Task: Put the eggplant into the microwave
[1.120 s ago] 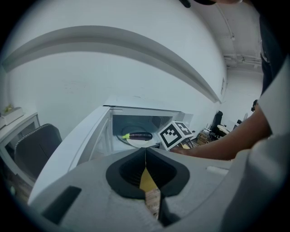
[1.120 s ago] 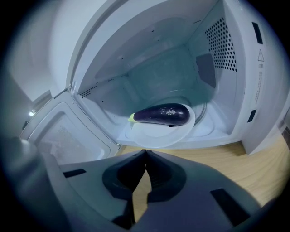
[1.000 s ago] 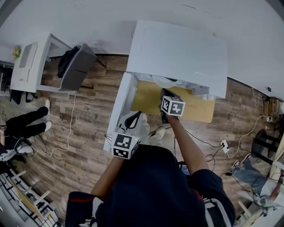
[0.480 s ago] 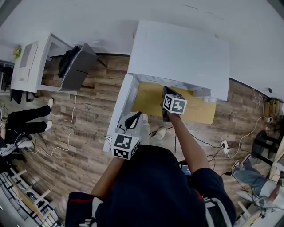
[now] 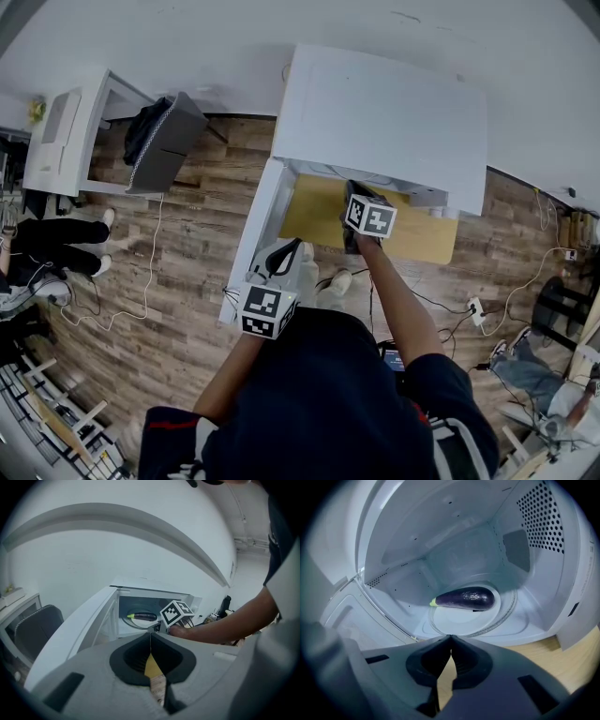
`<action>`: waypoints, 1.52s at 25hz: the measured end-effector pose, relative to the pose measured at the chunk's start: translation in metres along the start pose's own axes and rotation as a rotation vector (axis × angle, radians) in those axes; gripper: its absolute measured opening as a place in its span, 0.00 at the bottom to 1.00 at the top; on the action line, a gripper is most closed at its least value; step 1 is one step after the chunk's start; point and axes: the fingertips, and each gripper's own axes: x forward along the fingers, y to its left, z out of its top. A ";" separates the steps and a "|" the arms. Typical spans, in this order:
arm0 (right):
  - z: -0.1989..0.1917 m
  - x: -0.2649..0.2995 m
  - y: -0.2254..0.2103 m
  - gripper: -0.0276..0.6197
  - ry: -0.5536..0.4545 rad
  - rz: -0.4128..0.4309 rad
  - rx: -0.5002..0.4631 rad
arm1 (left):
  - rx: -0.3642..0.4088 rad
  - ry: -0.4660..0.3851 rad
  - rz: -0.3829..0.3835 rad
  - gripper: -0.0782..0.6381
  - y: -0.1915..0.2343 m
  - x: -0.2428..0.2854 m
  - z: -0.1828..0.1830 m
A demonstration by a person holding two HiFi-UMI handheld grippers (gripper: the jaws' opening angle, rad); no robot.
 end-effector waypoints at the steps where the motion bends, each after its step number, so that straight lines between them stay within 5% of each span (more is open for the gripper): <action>1: 0.001 0.000 -0.001 0.06 -0.001 -0.001 0.001 | 0.000 0.000 0.000 0.13 0.000 0.000 0.000; 22: 0.001 -0.004 -0.005 0.06 0.006 -0.002 -0.005 | -0.005 -0.011 -0.003 0.13 0.001 -0.003 0.002; 38: 0.009 -0.063 0.025 0.06 -0.049 0.068 -0.157 | 0.032 -0.082 -0.013 0.13 -0.006 -0.011 0.023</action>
